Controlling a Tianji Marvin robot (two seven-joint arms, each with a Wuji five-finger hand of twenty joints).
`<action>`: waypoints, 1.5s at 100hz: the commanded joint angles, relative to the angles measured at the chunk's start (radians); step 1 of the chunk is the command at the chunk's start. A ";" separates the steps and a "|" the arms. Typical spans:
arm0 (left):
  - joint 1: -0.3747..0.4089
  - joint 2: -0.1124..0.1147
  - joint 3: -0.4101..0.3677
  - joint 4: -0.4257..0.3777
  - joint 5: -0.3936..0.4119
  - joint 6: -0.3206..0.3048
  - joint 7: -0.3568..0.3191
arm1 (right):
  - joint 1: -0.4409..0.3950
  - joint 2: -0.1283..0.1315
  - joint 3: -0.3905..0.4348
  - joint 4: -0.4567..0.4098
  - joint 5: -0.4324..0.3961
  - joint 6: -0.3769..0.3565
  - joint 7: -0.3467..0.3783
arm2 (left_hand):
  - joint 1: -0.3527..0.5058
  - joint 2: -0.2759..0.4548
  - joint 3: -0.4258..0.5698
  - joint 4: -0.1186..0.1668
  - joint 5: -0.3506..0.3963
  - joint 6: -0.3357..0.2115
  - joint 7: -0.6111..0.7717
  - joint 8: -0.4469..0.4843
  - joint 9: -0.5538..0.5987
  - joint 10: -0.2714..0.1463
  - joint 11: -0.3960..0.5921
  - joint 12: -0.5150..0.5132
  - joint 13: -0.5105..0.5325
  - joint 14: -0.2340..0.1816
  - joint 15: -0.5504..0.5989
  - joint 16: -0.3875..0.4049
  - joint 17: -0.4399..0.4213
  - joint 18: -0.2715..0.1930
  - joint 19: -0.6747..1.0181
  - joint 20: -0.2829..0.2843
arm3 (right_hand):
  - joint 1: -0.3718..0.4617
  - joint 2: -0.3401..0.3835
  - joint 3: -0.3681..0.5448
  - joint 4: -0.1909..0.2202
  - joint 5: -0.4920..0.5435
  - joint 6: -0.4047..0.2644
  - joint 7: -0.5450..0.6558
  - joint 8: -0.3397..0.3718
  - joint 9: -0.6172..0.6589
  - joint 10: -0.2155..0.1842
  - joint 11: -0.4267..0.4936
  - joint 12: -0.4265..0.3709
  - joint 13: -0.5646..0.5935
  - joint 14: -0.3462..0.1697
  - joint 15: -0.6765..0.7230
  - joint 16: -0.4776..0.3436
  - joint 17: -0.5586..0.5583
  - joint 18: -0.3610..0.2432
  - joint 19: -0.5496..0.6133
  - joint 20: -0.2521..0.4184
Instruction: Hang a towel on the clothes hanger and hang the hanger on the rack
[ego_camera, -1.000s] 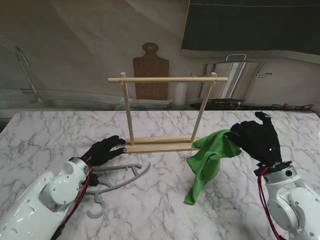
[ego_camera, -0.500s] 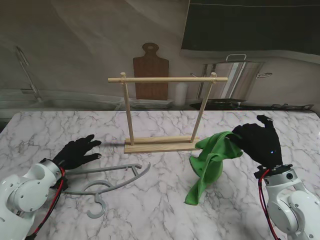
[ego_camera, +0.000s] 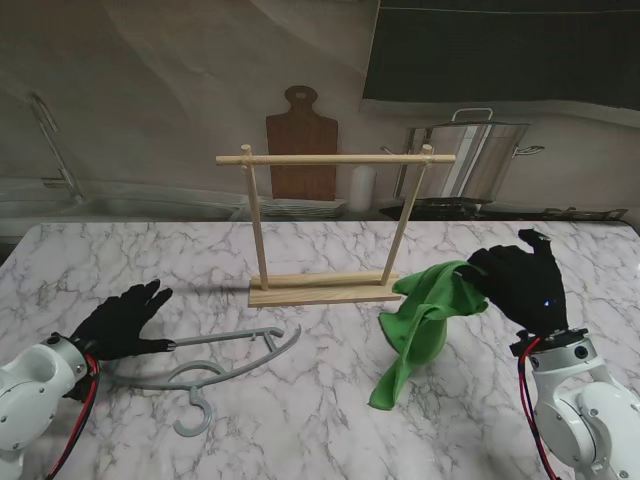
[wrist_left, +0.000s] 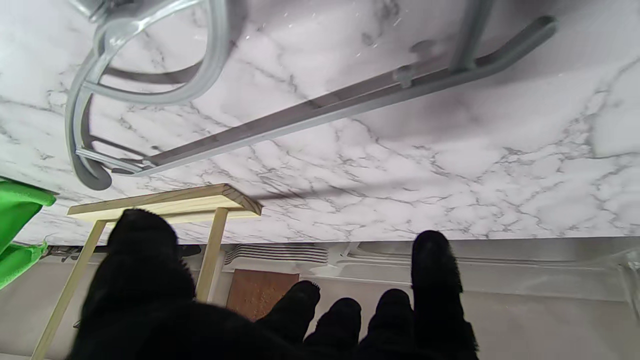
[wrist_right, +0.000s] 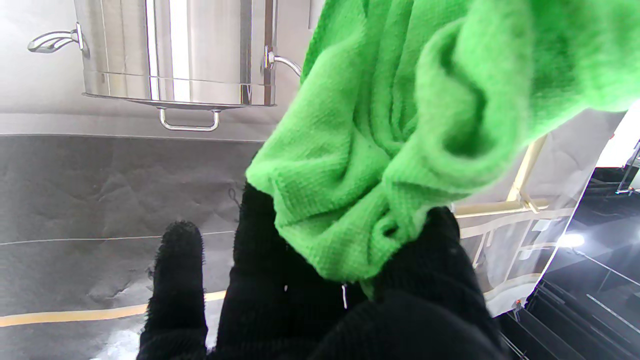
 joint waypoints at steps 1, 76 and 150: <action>0.020 0.005 -0.004 -0.004 0.006 -0.008 -0.020 | -0.010 -0.003 -0.003 -0.002 0.001 0.008 -0.003 | -0.037 -0.035 0.007 -0.001 -0.034 0.027 -0.016 -0.034 -0.030 0.010 -0.015 -0.012 -0.033 -0.023 -0.025 -0.032 -0.020 -0.032 -1.294 -0.029 | 0.077 0.039 0.043 0.038 0.039 -0.034 0.004 -0.003 0.012 0.028 -0.015 0.004 0.029 -0.031 -0.014 0.014 -0.022 0.031 0.001 0.010; -0.004 0.032 0.058 0.034 0.175 -0.036 -0.132 | -0.016 -0.007 -0.028 0.006 0.015 0.037 -0.003 | -0.016 -0.260 0.021 0.007 -0.029 0.071 -0.012 -0.120 -0.032 0.046 -0.015 -0.012 -0.032 -0.008 -0.028 -0.022 -0.013 -0.028 -1.287 -0.045 | 0.075 0.034 0.043 0.038 0.045 -0.037 -0.005 -0.002 0.016 0.028 -0.024 0.010 0.028 -0.033 -0.019 0.018 -0.045 0.045 -0.032 -0.007; 0.036 0.030 0.060 0.001 0.205 0.001 -0.167 | -0.021 -0.010 -0.036 0.012 0.025 0.059 -0.012 | -0.003 -0.264 0.023 0.010 -0.032 0.059 -0.006 -0.066 -0.032 0.039 -0.015 -0.012 -0.028 -0.006 -0.010 -0.018 -0.005 -0.020 -1.267 -0.021 | 0.075 0.031 0.043 0.038 0.047 -0.035 -0.011 -0.003 0.017 0.030 -0.028 0.014 0.026 -0.032 -0.021 0.020 -0.059 0.052 -0.065 -0.029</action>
